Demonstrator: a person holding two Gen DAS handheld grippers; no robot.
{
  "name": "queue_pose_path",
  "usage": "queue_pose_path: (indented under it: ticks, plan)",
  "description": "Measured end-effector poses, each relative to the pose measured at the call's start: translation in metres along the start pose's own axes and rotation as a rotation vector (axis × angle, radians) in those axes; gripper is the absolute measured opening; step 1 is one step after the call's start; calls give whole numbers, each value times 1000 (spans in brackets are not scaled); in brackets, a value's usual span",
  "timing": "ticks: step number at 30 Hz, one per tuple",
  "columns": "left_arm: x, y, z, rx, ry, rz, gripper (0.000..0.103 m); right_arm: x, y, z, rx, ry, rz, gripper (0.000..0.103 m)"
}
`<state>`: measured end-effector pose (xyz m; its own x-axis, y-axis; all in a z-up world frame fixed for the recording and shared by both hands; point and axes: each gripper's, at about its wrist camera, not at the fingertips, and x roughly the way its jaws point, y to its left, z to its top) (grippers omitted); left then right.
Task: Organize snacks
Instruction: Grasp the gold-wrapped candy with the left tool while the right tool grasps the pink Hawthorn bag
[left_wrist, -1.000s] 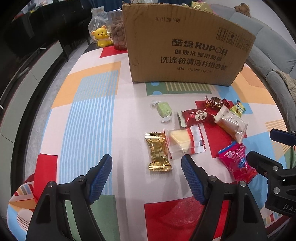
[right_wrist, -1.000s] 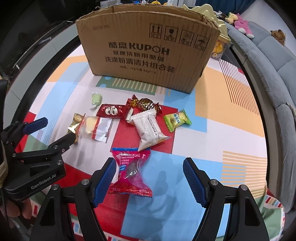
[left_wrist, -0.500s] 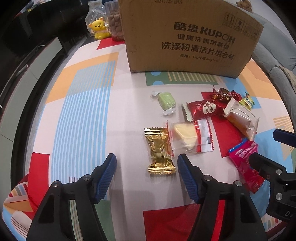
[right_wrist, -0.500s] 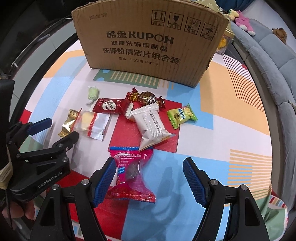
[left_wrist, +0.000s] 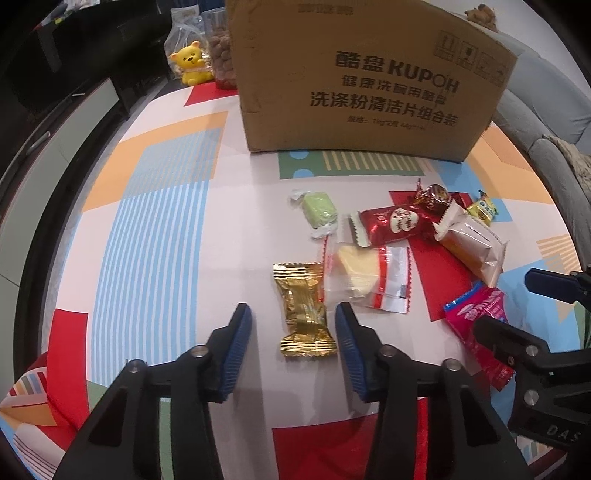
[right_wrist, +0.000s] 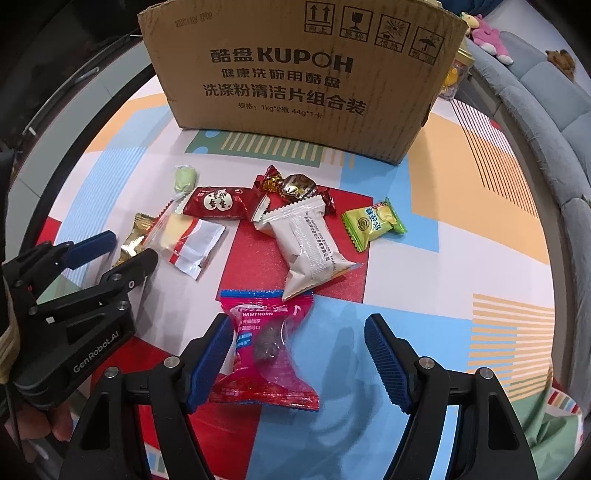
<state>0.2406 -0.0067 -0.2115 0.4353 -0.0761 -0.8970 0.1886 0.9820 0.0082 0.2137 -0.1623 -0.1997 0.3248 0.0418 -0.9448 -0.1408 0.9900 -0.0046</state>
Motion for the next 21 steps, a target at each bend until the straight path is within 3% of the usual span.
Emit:
queue_pose_path:
  ticks: [7,21]
  plan:
    - [-3,-5,-4,7,-2,-10,31,9,-3,-4,12,44,34,39]
    - [-11,-8,-15,10,28,20,26,-2,-3,-4,-9,22,46,34]
